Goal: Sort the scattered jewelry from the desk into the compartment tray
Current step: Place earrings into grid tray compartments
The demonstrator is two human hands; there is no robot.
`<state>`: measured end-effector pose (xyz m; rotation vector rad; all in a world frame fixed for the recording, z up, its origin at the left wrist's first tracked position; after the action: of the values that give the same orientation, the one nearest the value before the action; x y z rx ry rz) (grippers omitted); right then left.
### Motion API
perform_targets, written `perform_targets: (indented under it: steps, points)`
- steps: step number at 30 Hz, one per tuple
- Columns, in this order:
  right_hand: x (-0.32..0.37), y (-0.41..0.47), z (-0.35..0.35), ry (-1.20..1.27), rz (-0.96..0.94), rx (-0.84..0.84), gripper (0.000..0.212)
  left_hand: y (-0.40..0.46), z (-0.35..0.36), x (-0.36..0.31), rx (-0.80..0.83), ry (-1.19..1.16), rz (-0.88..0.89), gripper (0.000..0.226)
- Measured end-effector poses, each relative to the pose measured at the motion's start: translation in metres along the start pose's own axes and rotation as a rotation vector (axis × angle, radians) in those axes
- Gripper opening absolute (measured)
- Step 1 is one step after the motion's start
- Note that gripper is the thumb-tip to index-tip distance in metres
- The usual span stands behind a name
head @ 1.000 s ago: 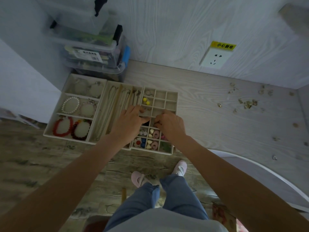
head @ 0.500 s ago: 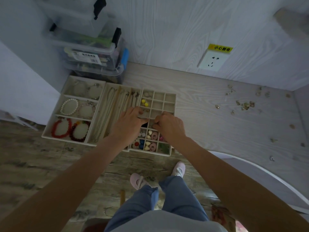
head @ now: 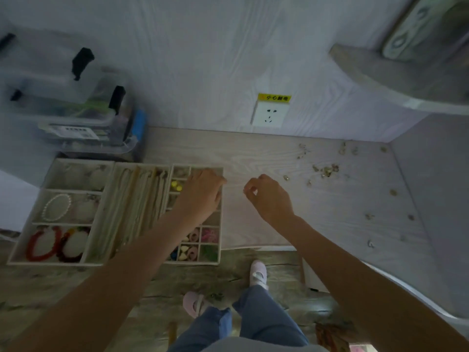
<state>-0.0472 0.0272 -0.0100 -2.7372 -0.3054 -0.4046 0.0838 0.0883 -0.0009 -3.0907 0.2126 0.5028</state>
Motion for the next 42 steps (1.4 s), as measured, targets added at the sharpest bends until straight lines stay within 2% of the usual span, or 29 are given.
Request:
perform_targets:
  steps: [6, 12, 16, 20, 22, 25, 32, 37, 42]
  points:
    - [-0.082, 0.026, -0.034, 0.018, 0.053, -0.06, 0.03, 0.08, 0.014, -0.059, 0.065, -0.025, 0.037, 0.041]
    - [-0.181, 0.065, -0.056, 0.1, 0.263, -0.019, 0.046, 0.155, 0.05, -0.112, 0.163, -0.095, 0.099, 0.042]
    - [-0.219, 0.09, -0.063, 0.194, 0.277, 0.041, 0.051, 0.19, 0.07, -0.132, 0.097, -0.264, 0.069, 0.038]
    - [-0.222, 0.101, -0.055, 0.034, 0.046, 0.083, 0.052, 0.215, 0.083, -0.15, 0.044, -0.309, 0.041, 0.04]
    - [-0.223, 0.107, -0.05, 0.01, -0.011, 0.092, 0.048, 0.225, 0.096, -0.151, 0.068, -0.31, 0.014, 0.042]
    - [-0.221, 0.111, -0.056, 0.04, -0.066, 0.037, 0.039, 0.231, 0.111, -0.148, 0.093, -0.296, -0.027, 0.032]
    - [-0.219, 0.121, -0.066, 0.058, -0.043, -0.04, 0.021, 0.227, 0.115, -0.143, 0.065, -0.316, -0.152, 0.016]
    - [-0.217, 0.122, -0.067, 0.037, -0.058, -0.065, 0.013, 0.223, 0.114, -0.144, 0.101, -0.317, -0.19, 0.018]
    - [-0.223, 0.127, -0.069, 0.084, -0.056, -0.056, 0.014, 0.216, 0.101, -0.14, 0.027, -0.392, -0.187, 0.02]
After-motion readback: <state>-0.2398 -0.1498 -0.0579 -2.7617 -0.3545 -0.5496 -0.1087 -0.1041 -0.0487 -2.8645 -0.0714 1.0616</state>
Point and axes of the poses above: each hand's wrist, its own y-axis towards the middle knuckle, its own z-axis out of the palm, x = y × z, the point moved 7 cm from there along y, towards the middle knuckle, and after that the axes turned 15 degrees about z, right-handed, at the moved point
